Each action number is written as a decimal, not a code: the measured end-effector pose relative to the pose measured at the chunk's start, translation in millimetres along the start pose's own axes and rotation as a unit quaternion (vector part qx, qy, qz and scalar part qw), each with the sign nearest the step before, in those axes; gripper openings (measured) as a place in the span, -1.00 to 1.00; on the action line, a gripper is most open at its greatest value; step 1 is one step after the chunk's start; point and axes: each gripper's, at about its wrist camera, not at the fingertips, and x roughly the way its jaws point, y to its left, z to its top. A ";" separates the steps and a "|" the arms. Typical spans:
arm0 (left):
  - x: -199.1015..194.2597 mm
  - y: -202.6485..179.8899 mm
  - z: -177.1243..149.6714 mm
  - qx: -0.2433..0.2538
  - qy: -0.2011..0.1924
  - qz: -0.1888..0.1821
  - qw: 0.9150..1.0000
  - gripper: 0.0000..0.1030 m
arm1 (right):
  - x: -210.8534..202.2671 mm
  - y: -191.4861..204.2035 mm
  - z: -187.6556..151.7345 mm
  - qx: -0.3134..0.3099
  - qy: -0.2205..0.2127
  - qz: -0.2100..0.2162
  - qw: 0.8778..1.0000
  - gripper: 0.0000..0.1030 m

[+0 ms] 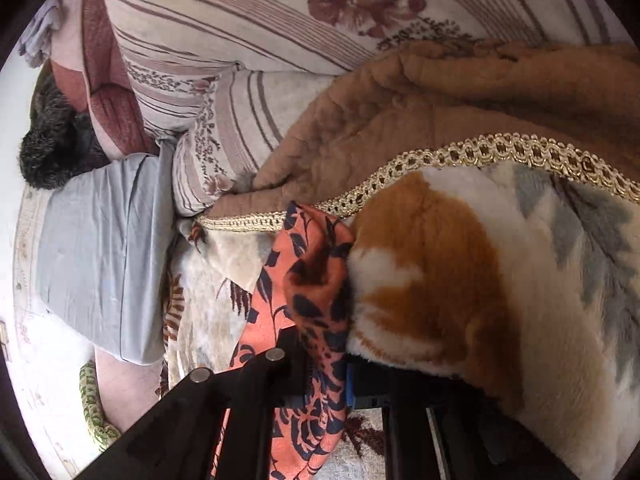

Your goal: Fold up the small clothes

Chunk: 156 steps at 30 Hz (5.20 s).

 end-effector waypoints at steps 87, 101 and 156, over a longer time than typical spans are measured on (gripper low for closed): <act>-59.1 353.8 -40.5 -0.335 0.034 0.103 0.936 0.51 | -107.6 153.2 -503.8 -0.466 0.412 0.253 0.741 0.02; 15.6 409.4 -32.4 -0.477 0.046 -0.009 0.877 0.50 | -87.4 155.8 -522.5 -0.489 0.410 0.247 0.730 0.02; -17.0 -78.0 22.5 -0.068 0.176 -0.337 0.922 -0.35 | -22.0 155.6 -316.8 -0.170 0.368 0.251 0.879 0.42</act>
